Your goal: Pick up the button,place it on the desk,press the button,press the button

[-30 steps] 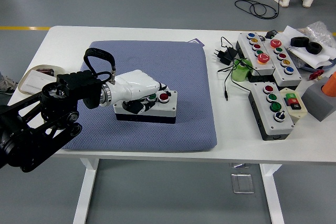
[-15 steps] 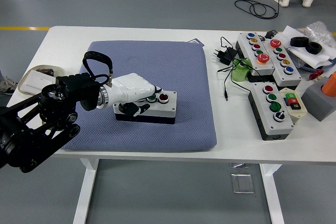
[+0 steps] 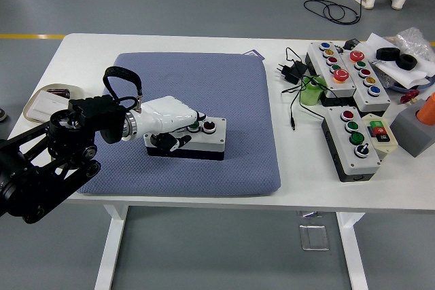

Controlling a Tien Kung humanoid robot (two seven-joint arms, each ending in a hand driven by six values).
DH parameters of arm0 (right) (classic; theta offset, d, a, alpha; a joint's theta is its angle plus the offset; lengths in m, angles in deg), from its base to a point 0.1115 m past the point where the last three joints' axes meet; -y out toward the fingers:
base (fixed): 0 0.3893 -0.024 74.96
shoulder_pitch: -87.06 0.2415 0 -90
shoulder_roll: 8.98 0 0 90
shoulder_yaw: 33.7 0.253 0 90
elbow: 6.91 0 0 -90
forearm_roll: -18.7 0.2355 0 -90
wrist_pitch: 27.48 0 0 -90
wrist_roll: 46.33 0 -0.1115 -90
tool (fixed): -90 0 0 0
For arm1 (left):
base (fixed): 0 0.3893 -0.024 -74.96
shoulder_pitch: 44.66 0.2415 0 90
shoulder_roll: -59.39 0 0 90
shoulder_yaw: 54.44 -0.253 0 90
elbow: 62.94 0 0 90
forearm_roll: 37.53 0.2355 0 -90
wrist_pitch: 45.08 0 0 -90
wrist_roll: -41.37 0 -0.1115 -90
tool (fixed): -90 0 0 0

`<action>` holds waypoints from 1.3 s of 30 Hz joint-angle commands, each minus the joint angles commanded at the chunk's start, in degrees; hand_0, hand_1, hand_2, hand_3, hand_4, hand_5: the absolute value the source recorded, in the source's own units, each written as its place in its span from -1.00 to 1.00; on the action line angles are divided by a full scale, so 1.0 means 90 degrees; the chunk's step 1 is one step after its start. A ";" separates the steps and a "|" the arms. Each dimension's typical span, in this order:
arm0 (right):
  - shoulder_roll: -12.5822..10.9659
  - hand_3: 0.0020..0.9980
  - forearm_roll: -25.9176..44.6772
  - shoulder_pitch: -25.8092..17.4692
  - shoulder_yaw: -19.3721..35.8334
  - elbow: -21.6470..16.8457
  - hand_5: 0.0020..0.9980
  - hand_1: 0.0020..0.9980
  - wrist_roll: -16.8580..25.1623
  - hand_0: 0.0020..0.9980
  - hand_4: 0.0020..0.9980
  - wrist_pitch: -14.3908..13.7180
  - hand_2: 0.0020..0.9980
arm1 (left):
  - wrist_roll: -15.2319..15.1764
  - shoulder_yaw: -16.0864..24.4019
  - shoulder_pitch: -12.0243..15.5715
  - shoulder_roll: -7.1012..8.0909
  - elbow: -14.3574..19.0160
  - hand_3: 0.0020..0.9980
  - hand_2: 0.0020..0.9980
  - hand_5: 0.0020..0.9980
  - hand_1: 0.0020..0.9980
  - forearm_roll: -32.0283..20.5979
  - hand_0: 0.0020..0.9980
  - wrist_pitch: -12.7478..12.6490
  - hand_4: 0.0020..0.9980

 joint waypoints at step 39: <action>0.0015 0.13 -0.0075 0.0021 0.0068 0.0000 -0.53 -0.05 0.0000 0.27 -0.40 0.0017 0.22 | -0.0247 0.2214 0.0480 0.0162 -0.1439 0.99 1.00 1.00 0.89 -0.8041 0.89 -0.3215 0.60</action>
